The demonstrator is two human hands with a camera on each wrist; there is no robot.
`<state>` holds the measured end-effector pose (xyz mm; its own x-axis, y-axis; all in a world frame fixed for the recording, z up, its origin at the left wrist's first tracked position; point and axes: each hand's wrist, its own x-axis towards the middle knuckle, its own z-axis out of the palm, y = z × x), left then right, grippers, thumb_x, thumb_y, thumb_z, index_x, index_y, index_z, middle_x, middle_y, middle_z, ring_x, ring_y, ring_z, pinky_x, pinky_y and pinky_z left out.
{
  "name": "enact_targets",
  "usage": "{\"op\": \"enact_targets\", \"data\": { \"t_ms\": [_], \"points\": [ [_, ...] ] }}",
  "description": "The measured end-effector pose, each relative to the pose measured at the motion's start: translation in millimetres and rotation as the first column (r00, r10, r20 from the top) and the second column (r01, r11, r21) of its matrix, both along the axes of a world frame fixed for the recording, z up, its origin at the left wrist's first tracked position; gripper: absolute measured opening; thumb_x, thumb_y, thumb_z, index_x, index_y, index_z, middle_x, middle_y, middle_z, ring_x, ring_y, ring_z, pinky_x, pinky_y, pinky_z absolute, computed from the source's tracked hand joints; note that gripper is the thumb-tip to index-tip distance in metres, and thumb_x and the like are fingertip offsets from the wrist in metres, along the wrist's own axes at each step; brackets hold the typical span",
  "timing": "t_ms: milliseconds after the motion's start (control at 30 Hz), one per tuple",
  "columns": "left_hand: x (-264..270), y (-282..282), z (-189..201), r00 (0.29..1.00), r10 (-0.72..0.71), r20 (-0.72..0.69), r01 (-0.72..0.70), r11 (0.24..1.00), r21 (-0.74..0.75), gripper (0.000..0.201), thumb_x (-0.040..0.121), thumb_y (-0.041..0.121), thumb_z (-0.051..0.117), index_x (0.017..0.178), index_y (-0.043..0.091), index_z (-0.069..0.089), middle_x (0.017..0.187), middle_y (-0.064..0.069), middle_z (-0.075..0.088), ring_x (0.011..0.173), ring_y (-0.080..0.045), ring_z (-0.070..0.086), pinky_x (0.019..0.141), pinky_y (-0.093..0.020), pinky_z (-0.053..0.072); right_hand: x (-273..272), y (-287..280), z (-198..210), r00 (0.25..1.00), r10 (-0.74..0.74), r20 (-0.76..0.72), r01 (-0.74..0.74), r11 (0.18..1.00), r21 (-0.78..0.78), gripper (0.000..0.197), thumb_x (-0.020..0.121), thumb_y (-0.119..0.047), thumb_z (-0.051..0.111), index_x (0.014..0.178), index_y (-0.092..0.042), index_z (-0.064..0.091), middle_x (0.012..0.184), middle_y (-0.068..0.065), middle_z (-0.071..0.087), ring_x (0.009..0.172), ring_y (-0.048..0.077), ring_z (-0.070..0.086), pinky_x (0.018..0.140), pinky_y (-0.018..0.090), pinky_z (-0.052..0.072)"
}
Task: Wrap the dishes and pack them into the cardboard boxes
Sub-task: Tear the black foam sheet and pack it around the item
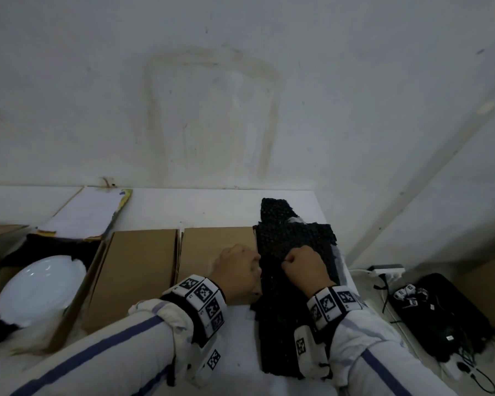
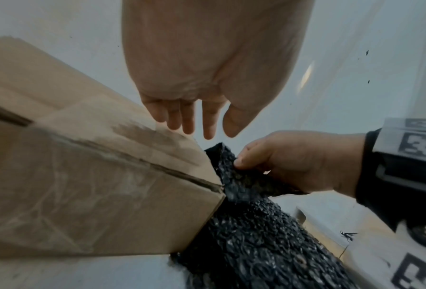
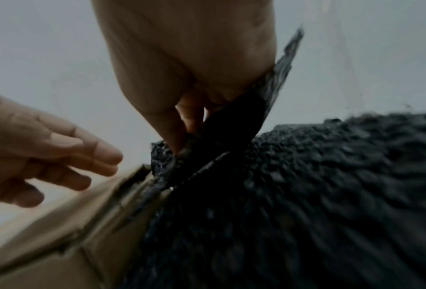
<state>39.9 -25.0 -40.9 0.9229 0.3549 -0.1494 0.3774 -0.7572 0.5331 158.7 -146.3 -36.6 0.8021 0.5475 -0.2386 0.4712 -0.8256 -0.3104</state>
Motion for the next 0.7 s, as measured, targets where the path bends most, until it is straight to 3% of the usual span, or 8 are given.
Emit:
{"op": "enact_targets", "data": {
  "t_ms": [100, 233, 300, 333, 433, 500, 600, 700],
  "points": [
    [-0.4, -3.5, 11.5, 0.997, 0.015, 0.078, 0.005, 0.967, -0.255, 0.039, 0.098, 0.039, 0.044, 0.114, 0.008, 0.061, 0.115, -0.013, 0.062, 0.107, -0.027, 0.056, 0.092, -0.036, 0.043, 1.6, 5.5, 18.1, 0.998, 0.002, -0.07, 0.01, 0.986, 0.167, 0.027, 0.078, -0.025, 0.064, 0.055, -0.025, 0.05, 0.082, 0.001, 0.059, 0.085, 0.021, 0.058, 0.067, 0.025, 0.043],
    [-2.8, 3.4, 20.9, 0.973, 0.204, 0.113, -0.1, 0.804, -0.586, 0.044, 0.093, 0.05, 0.045, 0.088, 0.011, 0.064, 0.088, -0.008, 0.067, 0.082, -0.023, 0.063, 0.075, -0.036, 0.047, -17.4, 19.1, 44.9, 0.957, 0.199, -0.213, -0.122, 0.937, 0.328, 0.024, 0.08, -0.018, 0.069, 0.058, -0.017, 0.057, 0.064, -0.004, 0.052, 0.063, 0.01, 0.049, 0.052, 0.012, 0.033],
    [-7.3, 14.0, 27.3, 0.935, 0.34, 0.098, -0.209, 0.755, -0.622, 0.028, 0.085, 0.039, 0.053, 0.08, 0.012, 0.062, 0.078, -0.009, 0.063, 0.072, -0.022, 0.06, 0.066, -0.034, 0.044, -27.6, 27.5, 53.6, 0.929, 0.257, -0.266, -0.141, 0.911, 0.387, 0.006, 0.079, -0.01, 0.069, 0.075, -0.007, 0.071, 0.069, -0.003, 0.056, 0.068, 0.01, 0.053, 0.057, 0.009, 0.037],
    [-11.6, 20.0, 31.0, 0.912, 0.401, 0.09, -0.258, 0.729, -0.634, 0.02, 0.085, 0.03, 0.055, 0.079, 0.012, 0.06, 0.078, -0.01, 0.062, 0.071, -0.022, 0.058, 0.064, -0.032, 0.042, -31.1, 31.7, 54.9, 0.933, 0.244, -0.264, -0.122, 0.906, 0.406, 0.009, 0.079, -0.007, 0.067, 0.085, -0.005, 0.073, 0.075, -0.003, 0.058, 0.076, 0.012, 0.056, 0.063, 0.008, 0.039],
    [-34.7, 39.6, 43.3, 0.856, 0.508, 0.099, -0.294, 0.635, -0.714, 0.007, 0.081, 0.023, 0.058, 0.077, 0.018, 0.055, 0.079, -0.008, 0.059, 0.076, -0.021, 0.056, 0.069, -0.032, 0.041, -37.8, 47.9, 54.3, 0.98, 0.133, -0.149, -0.051, 0.887, 0.46, 0.039, 0.077, -0.007, 0.065, 0.115, -0.013, 0.064, 0.114, 0.004, 0.054, 0.111, 0.02, 0.052, 0.096, 0.025, 0.042],
    [-57.3, 54.1, 51.2, 0.852, 0.514, 0.102, -0.263, 0.588, -0.765, 0.008, 0.079, 0.022, 0.057, 0.074, 0.018, 0.053, 0.076, -0.006, 0.056, 0.075, -0.021, 0.053, 0.069, -0.033, 0.04, -45.7, 63.8, 54.0, 0.975, 0.162, -0.149, -0.077, 0.885, 0.459, 0.062, 0.074, -0.012, 0.065, 0.132, -0.021, 0.048, 0.134, 0.005, 0.044, 0.124, 0.022, 0.042, 0.107, 0.038, 0.037],
    [-97.0, 83.5, 57.2, 0.843, 0.532, 0.079, -0.263, 0.536, -0.802, 0.019, 0.089, 0.004, 0.048, 0.073, 0.014, 0.047, 0.071, -0.004, 0.049, 0.068, -0.017, 0.048, 0.064, -0.031, 0.035, -70.9, 98.9, 59.0, 0.916, 0.251, -0.313, -0.082, 0.881, 0.465, 0.066, 0.07, -0.018, 0.063, 0.132, -0.027, 0.043, 0.125, 0.003, 0.051, 0.112, 0.022, 0.052, 0.095, 0.039, 0.047],
    [-141.6, 119.1, 61.4, 0.822, 0.565, 0.078, -0.324, 0.575, -0.752, 0.022, 0.09, 0.002, 0.049, 0.071, 0.014, 0.047, 0.071, -0.004, 0.049, 0.069, -0.018, 0.048, 0.065, -0.03, 0.036, -102.9, 138.8, 61.5, 0.841, 0.321, -0.435, -0.065, 0.86, 0.507, 0.028, 0.078, -0.001, 0.061, 0.104, -0.012, 0.057, 0.093, 0.006, 0.058, 0.093, 0.026, 0.058, 0.074, 0.033, 0.048]
  ]
}}
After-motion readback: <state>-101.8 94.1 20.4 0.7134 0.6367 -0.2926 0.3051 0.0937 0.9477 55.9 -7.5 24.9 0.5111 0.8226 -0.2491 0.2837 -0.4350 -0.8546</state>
